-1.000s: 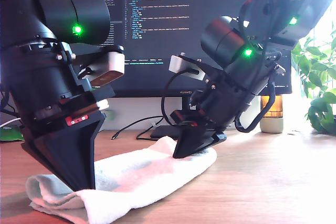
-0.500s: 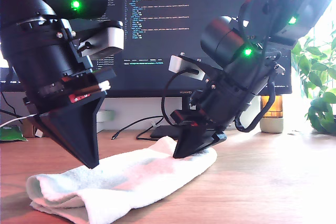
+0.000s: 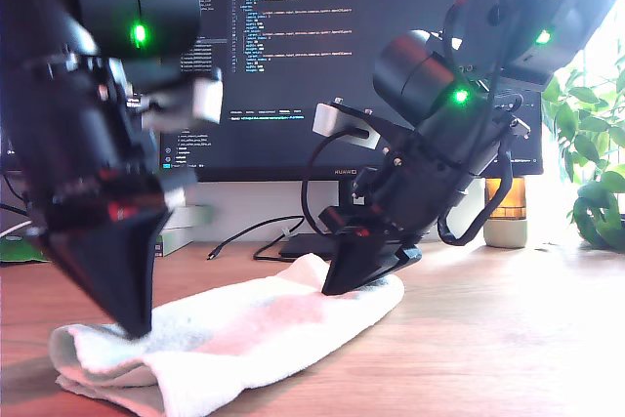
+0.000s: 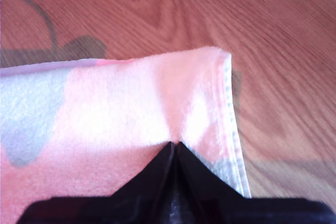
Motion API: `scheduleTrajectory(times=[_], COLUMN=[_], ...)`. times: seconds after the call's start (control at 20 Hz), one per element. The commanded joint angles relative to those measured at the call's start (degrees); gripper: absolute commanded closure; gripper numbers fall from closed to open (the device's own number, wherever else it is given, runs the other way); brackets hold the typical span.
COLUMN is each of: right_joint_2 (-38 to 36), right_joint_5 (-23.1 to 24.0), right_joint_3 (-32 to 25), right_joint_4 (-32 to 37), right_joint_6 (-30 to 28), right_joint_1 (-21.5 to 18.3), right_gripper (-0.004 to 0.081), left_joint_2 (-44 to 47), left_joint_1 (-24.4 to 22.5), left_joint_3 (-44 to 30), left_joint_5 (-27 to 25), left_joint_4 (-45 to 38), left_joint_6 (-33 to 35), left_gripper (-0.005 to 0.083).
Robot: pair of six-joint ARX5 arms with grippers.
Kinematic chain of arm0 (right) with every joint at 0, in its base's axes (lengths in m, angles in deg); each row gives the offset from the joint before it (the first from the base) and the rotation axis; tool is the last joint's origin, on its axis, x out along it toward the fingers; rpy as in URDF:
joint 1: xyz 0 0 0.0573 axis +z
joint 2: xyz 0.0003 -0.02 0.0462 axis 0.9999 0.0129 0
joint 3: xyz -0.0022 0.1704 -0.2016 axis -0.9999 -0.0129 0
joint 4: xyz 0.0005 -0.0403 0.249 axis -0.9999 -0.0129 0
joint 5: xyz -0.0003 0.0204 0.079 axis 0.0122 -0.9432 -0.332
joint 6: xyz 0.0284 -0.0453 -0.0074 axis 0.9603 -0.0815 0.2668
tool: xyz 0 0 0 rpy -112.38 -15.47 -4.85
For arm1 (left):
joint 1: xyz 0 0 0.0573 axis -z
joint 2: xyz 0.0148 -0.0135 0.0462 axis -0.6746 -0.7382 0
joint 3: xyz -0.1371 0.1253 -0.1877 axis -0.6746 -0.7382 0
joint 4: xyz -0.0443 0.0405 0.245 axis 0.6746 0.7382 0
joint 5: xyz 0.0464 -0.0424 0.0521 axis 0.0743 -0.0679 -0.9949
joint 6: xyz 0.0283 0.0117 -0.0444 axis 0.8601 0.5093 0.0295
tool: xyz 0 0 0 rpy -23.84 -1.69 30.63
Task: Fold the tea towel to a neat square and place it to the right
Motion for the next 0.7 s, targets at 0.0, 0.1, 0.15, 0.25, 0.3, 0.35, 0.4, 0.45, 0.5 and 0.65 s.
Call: scheduleTrajectory(times=[0.0,0.1,0.15,0.25,0.3,0.35,0.4,0.45,0.5,0.65], right_joint_2=[1.44,1.44,1.44,1.46,1.51,1.57,1.84,2.12,2.51,4.02], right_joint_5=[0.09,0.11,0.11,0.42,0.5,0.52,0.52,0.52,0.5,0.46], right_joint_3=[-0.81,-0.81,-0.81,-0.81,-0.81,-0.83,-0.81,-0.81,-0.81,-0.81], right_joint_4=[-1.11,-1.31,-1.38,-1.38,-1.38,-1.31,-1.14,-0.92,-0.68,0.79], right_joint_6=[-0.37,-0.39,-0.92,-2.21,-2.78,-2.91,-2.95,-2.97,-2.95,-3.02], right_joint_1=[0.5,0.48,0.48,0.48,0.48,0.48,0.48,0.48,0.48,1.03], right_gripper=[0.0783,0.0783,0.0783,0.0783,0.0783,0.0783,0.0783,0.0783,0.0783,0.0783], left_joint_2=[-1.81,-3.56,-4.11,-4.11,-4.11,-4.11,-4.11,-4.11,-4.11,-4.52], left_joint_1=[-0.15,-0.33,-0.31,-0.13,-0.09,-0.09,0.0,0.37,0.87,2.6], left_joint_3=[-1.88,-2.08,-2.08,-2.08,-2.08,-2.08,-2.08,-2.08,-2.08,-2.08], left_joint_5=[-0.04,0.46,0.85,2.19,2.99,3.78,4.68,4.9,5.05,5.88], left_joint_4=[-2.05,-1.38,-1.55,-2.05,-2.16,-2.21,-2.43,-2.84,-3.39,-4.55], left_joint_6=[0.24,0.26,0.26,-0.09,-0.72,-1.51,-1.88,-2.45,-2.91,-4.92], left_gripper=[0.0793,0.0793,0.0793,0.0793,0.0793,0.0793,0.0794,0.0793,0.0793,0.0794])
